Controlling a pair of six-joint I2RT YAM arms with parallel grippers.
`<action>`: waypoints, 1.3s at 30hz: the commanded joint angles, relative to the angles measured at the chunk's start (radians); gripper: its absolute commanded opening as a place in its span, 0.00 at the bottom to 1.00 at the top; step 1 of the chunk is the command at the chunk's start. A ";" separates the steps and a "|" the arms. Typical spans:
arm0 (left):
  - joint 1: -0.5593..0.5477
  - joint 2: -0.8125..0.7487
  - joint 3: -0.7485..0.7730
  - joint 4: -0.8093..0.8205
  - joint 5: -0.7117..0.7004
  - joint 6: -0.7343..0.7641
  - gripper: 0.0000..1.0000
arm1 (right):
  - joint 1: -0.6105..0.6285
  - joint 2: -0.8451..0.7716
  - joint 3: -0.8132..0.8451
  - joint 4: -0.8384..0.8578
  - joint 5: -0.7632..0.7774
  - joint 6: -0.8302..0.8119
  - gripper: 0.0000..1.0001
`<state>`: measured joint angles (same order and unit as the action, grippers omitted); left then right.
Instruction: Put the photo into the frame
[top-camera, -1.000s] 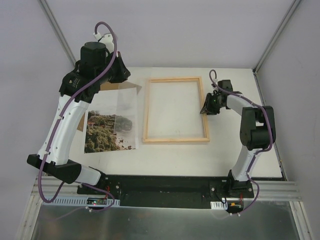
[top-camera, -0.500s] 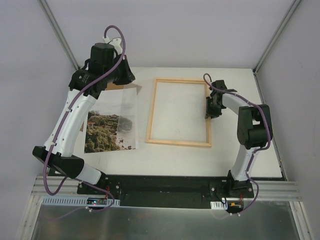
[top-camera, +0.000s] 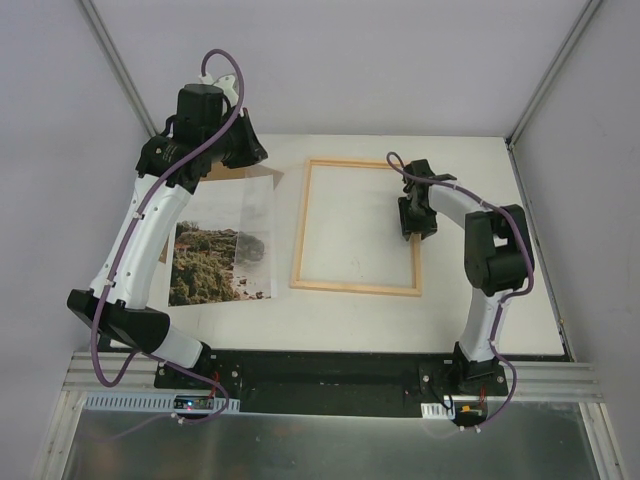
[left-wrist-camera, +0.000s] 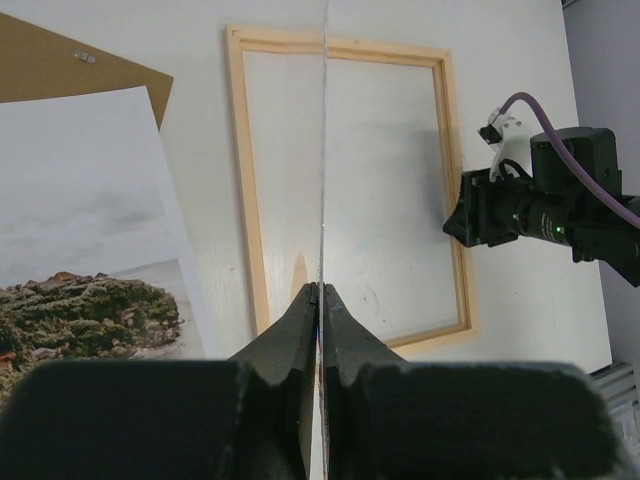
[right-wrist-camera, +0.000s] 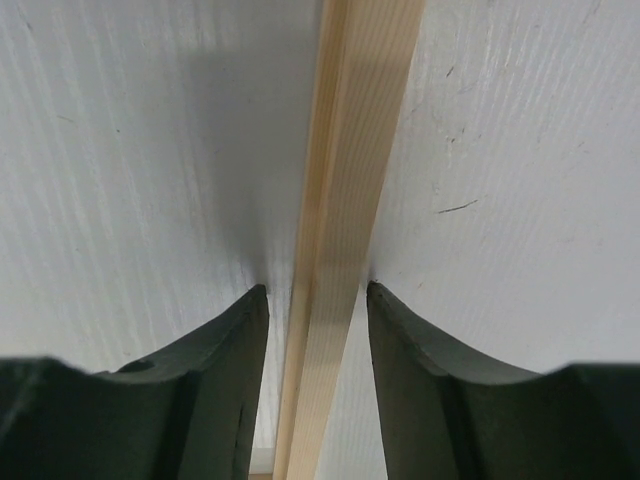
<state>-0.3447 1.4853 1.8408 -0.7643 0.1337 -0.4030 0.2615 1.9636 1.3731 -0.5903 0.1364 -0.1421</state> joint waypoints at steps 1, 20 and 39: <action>0.007 0.003 0.017 0.049 0.035 -0.016 0.00 | 0.004 0.040 0.034 -0.068 0.019 -0.022 0.43; 0.035 0.013 -0.003 0.059 0.032 -0.083 0.00 | 0.039 0.028 0.037 -0.126 -0.021 -0.007 0.15; 0.108 -0.014 -0.143 0.194 0.181 -0.257 0.00 | 0.079 -0.045 -0.037 -0.132 -0.057 0.131 0.43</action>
<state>-0.2409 1.5105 1.7153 -0.6621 0.2451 -0.6003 0.3260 1.9545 1.3613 -0.6559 0.0998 -0.0418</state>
